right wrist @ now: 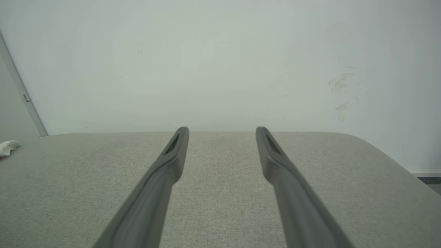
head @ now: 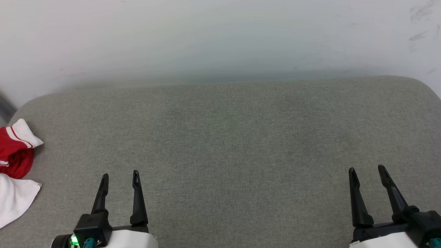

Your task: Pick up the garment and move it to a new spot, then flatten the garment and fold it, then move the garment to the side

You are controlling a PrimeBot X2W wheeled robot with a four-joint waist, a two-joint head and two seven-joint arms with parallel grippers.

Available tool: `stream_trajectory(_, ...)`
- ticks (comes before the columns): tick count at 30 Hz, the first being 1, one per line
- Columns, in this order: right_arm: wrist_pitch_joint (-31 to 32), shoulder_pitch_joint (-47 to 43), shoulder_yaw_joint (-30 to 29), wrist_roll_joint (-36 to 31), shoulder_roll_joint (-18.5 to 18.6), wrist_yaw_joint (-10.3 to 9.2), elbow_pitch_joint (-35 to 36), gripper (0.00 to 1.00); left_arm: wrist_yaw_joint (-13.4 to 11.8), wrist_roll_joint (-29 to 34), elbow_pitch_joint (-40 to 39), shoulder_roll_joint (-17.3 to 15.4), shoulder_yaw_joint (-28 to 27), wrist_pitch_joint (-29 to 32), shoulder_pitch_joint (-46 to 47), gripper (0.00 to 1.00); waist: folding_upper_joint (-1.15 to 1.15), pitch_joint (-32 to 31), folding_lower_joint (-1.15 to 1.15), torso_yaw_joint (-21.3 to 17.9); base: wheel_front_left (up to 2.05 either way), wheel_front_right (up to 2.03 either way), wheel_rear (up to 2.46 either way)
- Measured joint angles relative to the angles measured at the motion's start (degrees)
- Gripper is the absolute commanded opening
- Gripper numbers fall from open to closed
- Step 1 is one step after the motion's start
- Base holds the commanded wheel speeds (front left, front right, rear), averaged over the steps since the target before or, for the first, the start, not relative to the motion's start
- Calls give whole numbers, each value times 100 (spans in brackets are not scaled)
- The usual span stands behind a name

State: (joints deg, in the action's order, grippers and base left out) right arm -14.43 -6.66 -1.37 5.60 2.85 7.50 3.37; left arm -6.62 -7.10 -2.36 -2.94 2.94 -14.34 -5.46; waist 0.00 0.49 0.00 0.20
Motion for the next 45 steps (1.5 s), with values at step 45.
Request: stream_trajectory(45, -67, -287, 180, -157, 1, 0, 0, 100, 84, -40, 242, 3, -300, -73, -51, 100, 0, -50, 0, 1418, 0, 0, 0)
